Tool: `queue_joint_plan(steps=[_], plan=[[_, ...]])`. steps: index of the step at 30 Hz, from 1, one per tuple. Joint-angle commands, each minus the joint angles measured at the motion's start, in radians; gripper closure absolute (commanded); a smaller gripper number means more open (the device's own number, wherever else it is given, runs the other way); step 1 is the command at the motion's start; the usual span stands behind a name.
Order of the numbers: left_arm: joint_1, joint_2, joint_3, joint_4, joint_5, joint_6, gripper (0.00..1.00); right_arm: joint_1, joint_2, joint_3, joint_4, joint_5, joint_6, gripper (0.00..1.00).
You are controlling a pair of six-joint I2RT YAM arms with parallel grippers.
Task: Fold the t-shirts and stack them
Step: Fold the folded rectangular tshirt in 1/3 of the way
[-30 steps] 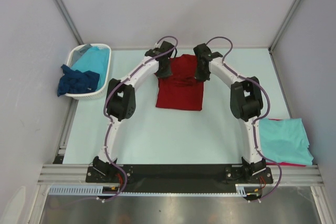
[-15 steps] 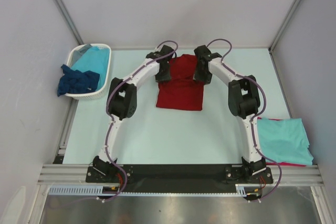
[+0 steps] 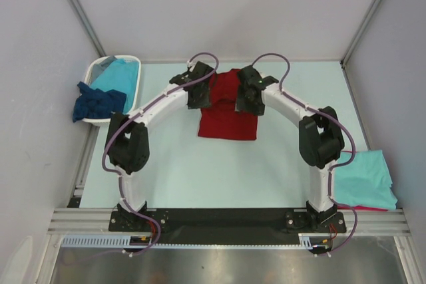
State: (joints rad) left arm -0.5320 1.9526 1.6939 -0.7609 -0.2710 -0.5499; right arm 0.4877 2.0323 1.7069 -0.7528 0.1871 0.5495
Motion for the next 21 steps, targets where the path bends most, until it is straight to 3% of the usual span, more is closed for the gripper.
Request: queue_joint_plan(steps=[1,8,21], plan=[[-0.046,-0.076,-0.101,0.064,0.0,-0.018,0.55,0.074,-0.089,-0.093,0.023,0.011,0.029,0.36],[-0.068,-0.098,-0.226,0.1,0.001,-0.028,0.56,0.1,-0.13,-0.262,0.067,0.023,0.053,0.37],[-0.059,-0.149,-0.355,0.161,-0.008,-0.015,0.54,0.072,-0.167,-0.339,0.095,0.034,0.059,0.39]])
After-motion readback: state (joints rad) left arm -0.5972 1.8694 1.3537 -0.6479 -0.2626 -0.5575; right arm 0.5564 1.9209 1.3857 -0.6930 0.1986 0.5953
